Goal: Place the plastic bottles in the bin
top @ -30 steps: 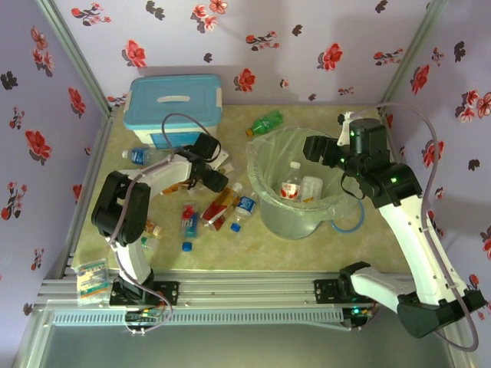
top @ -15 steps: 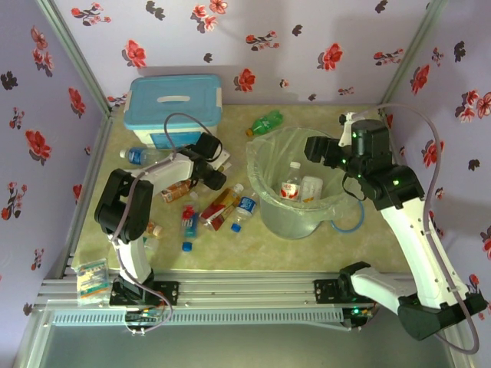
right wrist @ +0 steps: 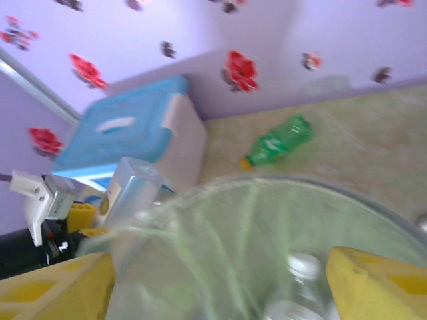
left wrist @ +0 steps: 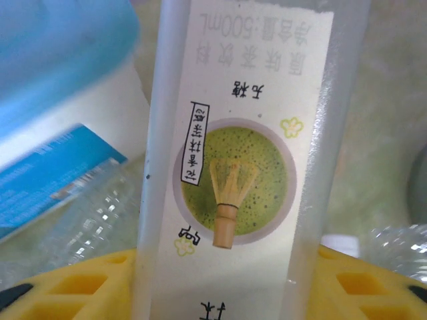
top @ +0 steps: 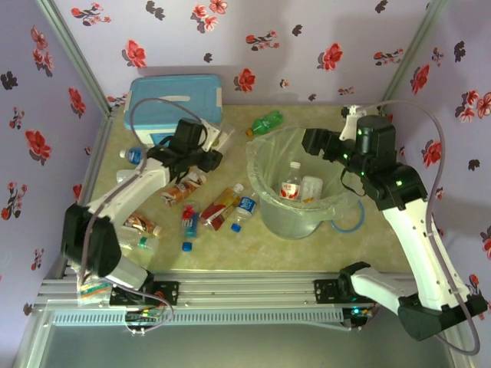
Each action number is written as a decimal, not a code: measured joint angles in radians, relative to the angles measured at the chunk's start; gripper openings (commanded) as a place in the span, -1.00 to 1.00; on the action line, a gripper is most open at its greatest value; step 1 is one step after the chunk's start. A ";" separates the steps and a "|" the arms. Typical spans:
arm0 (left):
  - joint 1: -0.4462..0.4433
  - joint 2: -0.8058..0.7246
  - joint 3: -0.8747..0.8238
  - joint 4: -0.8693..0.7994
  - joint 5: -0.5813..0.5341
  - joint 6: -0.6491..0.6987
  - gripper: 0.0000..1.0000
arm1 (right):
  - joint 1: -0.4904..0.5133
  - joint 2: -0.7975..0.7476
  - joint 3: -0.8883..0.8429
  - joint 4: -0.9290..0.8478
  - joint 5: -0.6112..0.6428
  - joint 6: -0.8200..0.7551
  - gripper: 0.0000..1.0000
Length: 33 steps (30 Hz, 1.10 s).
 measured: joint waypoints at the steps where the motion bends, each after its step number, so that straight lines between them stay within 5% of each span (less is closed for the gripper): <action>1: 0.000 -0.035 -0.010 0.007 0.000 -0.018 -0.04 | 0.022 0.018 0.018 0.022 -0.010 0.008 0.66; 11: 0.000 -0.413 -0.208 0.153 0.064 -0.220 -0.03 | 0.281 0.296 0.244 0.180 -0.096 0.027 0.78; 20: -0.060 -0.476 -0.255 0.242 0.175 -0.302 -0.03 | 0.355 0.502 0.340 0.211 -0.163 0.044 0.92; 33: -0.099 -0.461 -0.267 0.269 0.194 -0.304 0.04 | 0.363 0.572 0.357 0.238 -0.199 0.089 0.30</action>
